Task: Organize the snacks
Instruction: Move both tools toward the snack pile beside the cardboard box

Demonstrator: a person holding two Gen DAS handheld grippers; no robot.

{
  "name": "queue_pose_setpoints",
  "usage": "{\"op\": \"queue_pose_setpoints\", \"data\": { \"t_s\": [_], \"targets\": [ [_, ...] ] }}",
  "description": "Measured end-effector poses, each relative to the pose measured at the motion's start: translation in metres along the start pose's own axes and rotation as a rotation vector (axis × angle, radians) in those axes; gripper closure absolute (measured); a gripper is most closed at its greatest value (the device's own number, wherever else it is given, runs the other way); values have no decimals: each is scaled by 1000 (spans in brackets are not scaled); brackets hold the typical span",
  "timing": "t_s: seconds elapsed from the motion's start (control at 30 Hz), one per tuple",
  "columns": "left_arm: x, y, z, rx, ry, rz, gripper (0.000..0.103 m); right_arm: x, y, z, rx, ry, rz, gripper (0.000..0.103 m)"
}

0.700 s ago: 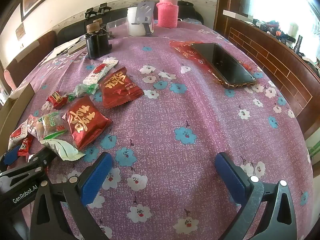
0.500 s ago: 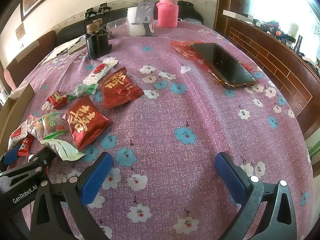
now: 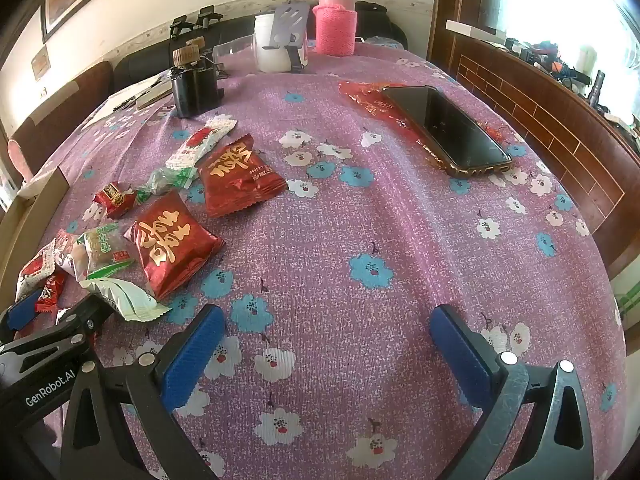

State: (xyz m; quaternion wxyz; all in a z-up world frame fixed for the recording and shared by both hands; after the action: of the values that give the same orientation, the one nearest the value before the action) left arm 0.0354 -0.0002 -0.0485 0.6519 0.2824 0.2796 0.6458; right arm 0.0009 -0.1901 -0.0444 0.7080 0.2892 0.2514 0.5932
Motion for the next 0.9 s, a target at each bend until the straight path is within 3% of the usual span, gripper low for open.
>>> {"op": "queue_pose_setpoints", "data": {
  "t_s": [0.2, 0.43, 0.67, 0.8, 0.9],
  "targets": [
    [-2, 0, 1, 1, 17, 17, 0, 0, 0, 0, 0, 0, 0, 0],
    [-5, 1, -5, 65, -27, -27, 0, 2, -4, 0, 23, 16, 23, 0],
    [-6, 14, -16, 80, -70, -66, 0, 2, 0, -6, 68, 42, 47, 0],
    [-17, 35, -28, 105, -105, -188, 0, 1, 6, -12, 72, 42, 41, 0],
    [-14, 60, -29, 58, -101, -252, 0, 2, 7, -14, 71, 48, 49, 0]
  ]
}}
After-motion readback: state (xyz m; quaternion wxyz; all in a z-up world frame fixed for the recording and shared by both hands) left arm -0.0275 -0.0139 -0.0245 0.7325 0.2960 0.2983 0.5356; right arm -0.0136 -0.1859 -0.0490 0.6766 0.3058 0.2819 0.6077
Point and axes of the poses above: each gripper's, at about its wrist camera, not at the fingertips, and y roughly against the way its jaws point, x to its left, z to its top, the point moved 6 cm from there along -y, roughly the way its jaws point, and after that the axes turned 7 degrees about -x, right-handed, at the moved point
